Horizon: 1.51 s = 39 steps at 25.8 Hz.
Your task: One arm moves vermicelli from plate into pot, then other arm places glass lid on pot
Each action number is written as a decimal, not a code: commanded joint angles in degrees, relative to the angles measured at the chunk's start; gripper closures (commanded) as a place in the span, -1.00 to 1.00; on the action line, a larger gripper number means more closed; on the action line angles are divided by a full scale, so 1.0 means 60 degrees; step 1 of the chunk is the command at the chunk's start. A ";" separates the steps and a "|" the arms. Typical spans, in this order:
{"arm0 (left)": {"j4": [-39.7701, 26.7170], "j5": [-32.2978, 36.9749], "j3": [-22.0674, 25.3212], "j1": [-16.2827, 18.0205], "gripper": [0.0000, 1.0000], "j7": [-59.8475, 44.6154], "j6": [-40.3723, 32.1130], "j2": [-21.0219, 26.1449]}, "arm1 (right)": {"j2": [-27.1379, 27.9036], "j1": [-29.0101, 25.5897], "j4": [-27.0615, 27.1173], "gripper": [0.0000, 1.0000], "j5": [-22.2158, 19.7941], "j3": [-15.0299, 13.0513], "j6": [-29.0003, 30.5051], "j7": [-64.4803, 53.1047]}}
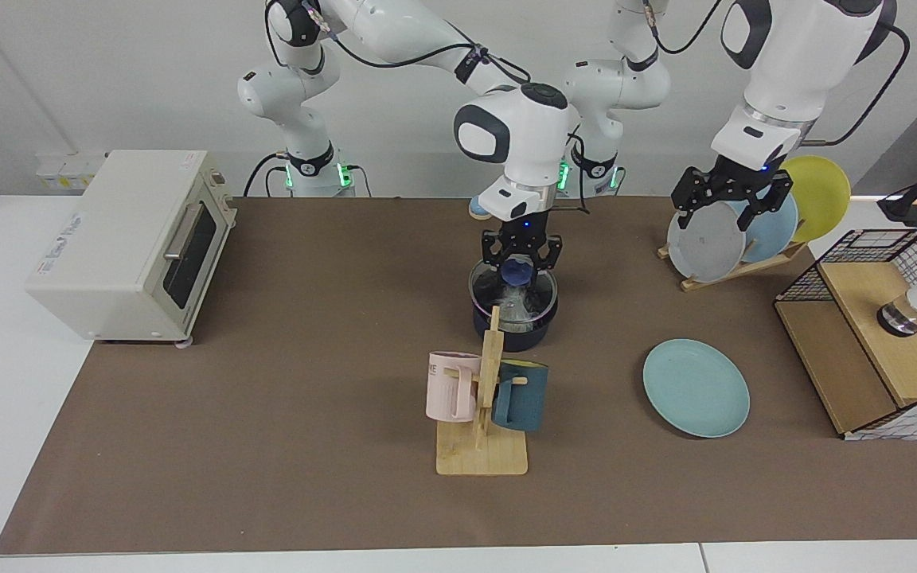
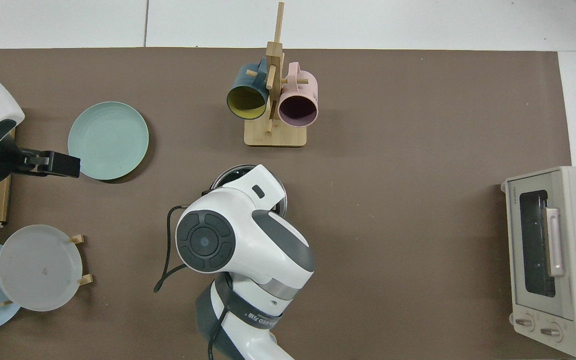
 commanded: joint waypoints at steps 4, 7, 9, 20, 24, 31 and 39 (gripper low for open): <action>-0.0113 -0.0111 0.0101 -0.0159 -1.00 0.0248 0.0347 -0.0082 | 0.0373 -0.0252 0.0274 1.00 -0.0073 0.0113 0.0461 -0.0355; -0.0128 -0.0126 0.0101 -0.0174 -1.00 0.0380 0.0495 -0.0082 | 0.0388 -0.0267 0.0274 1.00 -0.0043 0.0113 0.0521 -0.0356; -0.0128 -0.0126 0.0101 -0.0174 -1.00 0.0381 0.0509 -0.0068 | 0.0388 -0.0252 0.0274 1.00 -0.0014 0.0113 0.0521 -0.0356; -0.0142 -0.0272 0.0130 -0.0159 -1.00 0.0381 0.0509 -0.0068 | 0.0359 -0.0047 0.0216 1.00 0.0338 0.0113 0.0521 -0.0297; -0.0142 -0.0287 0.0130 -0.0159 -1.00 0.0381 0.0509 -0.0068 | 0.0359 -0.0061 0.0171 1.00 0.0615 0.0113 0.0521 -0.0355; -0.0186 -0.0287 0.0130 -0.0159 -1.00 0.0381 0.0509 -0.0082 | 0.0300 -0.0062 0.0069 1.00 0.0660 0.0113 0.0521 -0.0370; -0.0201 -0.0287 0.0130 -0.0174 -1.00 0.0381 0.0509 -0.0082 | 0.0081 -0.0076 -0.0370 1.00 0.0660 0.0113 0.0462 -0.0370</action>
